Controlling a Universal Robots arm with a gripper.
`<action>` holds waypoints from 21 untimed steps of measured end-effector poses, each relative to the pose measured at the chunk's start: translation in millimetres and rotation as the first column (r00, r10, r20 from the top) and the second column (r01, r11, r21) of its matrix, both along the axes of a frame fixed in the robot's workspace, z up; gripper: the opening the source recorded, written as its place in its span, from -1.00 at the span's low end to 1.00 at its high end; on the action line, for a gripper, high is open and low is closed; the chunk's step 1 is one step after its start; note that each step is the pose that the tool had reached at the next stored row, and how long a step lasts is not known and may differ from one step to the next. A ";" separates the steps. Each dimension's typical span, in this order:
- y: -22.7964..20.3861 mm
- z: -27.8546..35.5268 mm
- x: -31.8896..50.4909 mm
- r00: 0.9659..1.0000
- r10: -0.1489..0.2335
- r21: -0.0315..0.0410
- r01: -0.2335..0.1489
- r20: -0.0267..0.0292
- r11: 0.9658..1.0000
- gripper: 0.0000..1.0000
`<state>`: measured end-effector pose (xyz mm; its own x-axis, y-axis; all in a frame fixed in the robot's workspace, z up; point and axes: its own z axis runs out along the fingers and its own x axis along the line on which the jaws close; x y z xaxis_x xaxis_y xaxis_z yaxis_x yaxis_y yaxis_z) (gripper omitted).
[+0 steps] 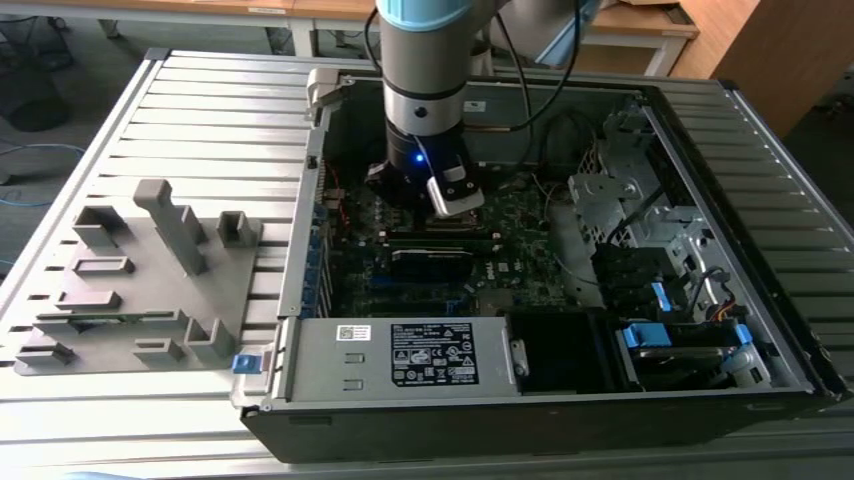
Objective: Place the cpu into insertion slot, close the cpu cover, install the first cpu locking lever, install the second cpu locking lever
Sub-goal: 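Install the second cpu locking lever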
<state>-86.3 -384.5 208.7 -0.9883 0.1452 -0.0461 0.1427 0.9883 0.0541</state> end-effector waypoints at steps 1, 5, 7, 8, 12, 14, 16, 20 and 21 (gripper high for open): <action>0.0 -0.4 -0.9 1.000 0.000 0.000 0.000 0.000 1.000 -0.80; 0.0 -2.4 -3.8 1.000 0.000 0.000 0.000 0.000 1.000 -0.80; 0.0 -3.7 -4.7 1.000 0.000 0.000 0.000 0.000 1.000 -0.80; -0.1 -4.0 -5.0 1.000 0.000 0.000 0.000 0.000 1.000 -0.80; 0.0 -4.8 -5.3 1.000 0.000 0.003 0.000 0.000 1.000 -0.80; 0.0 -5.2 -5.4 1.000 0.000 0.009 0.000 0.000 1.000 -0.80; 0.0 -5.5 -5.5 1.000 0.000 0.016 0.000 0.000 1.000 -0.80; 0.1 -6.4 -5.9 1.000 0.000 0.028 0.000 0.000 1.000 -0.80; 0.1 -6.6 -5.9 1.000 0.000 0.029 0.000 0.000 1.000 -0.80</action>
<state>-92.2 -384.4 202.1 -0.9883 0.1466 -0.0419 0.1428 0.9863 0.0827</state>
